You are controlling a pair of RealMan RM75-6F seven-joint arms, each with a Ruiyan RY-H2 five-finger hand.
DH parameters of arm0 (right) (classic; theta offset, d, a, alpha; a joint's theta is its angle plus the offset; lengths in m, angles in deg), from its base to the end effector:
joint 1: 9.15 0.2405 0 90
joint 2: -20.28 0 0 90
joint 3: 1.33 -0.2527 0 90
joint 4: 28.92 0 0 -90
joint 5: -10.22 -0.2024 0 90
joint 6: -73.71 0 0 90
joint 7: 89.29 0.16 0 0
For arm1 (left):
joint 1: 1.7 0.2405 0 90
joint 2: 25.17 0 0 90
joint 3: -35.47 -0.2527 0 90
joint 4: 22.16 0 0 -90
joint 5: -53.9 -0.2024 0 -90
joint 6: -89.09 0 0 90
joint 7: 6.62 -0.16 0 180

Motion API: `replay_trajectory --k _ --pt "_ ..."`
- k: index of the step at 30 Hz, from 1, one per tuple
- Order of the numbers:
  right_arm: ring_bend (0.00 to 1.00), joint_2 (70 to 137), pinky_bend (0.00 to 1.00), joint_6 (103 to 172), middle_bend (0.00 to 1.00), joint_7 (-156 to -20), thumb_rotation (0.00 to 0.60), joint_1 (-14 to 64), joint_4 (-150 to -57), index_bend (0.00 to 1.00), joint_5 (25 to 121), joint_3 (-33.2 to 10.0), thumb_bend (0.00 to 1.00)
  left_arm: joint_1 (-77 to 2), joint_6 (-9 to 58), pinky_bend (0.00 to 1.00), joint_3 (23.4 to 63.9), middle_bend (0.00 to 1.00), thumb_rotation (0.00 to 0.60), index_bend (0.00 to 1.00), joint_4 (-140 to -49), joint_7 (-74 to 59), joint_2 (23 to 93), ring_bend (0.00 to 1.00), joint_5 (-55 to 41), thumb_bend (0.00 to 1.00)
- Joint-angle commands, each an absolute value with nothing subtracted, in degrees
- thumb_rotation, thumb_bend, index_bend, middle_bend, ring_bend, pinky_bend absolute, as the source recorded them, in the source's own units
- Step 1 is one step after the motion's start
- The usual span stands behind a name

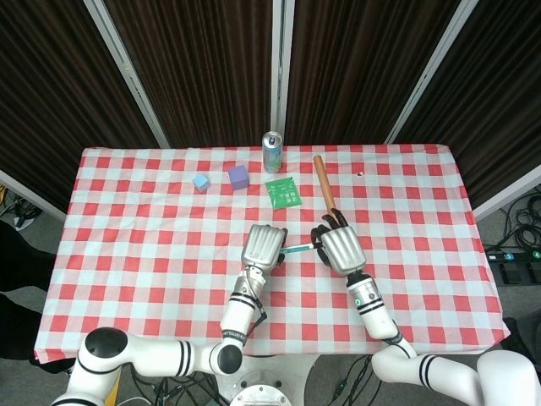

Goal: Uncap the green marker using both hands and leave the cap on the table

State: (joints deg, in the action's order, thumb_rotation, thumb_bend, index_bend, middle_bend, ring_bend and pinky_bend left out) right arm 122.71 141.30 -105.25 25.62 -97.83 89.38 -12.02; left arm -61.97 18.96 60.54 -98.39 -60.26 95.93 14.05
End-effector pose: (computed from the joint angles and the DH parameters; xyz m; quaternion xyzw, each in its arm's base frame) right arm -0.1570 -0.3360 -0.0398 0.7001 -0.3169 0.4395 0.4649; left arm 0.0176 0.3349 -0.1167 -0.7127 -0.3822 -0.3668 0.4598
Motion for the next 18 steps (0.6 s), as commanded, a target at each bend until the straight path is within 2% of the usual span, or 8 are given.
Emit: replay_trajectory --k 1,13,18 --pt "0.23 122.9 0.15 141.7 0.53 -104.6 0.6 25.6 -97.5 0.56 89.8 -12.0 0.23 -61.7 19.0 0.63 60.9 0.6 0.6 0.58 -99.3 -60.0 95.7 0.55 14.7 0.37" --pt "0.31 123.5 0.19 143.2 0.61 -103.5 0.6 25.5 -96.6 0.65 90.9 -11.9 0.27 -61.3 18.0 0.63 60.8 0.6 0.6 0.58 -102.2 -59.7 94.2 0.55 14.8 0.37" --pt "0.37 123.7 0.23 144.6 0.67 -102.0 0.6 25.4 -95.9 0.72 91.7 -12.2 0.3 -60.8 17.8 0.63 60.6 0.6 0.6 0.58 -103.2 -59.4 93.2 0.55 15.1 0.37"
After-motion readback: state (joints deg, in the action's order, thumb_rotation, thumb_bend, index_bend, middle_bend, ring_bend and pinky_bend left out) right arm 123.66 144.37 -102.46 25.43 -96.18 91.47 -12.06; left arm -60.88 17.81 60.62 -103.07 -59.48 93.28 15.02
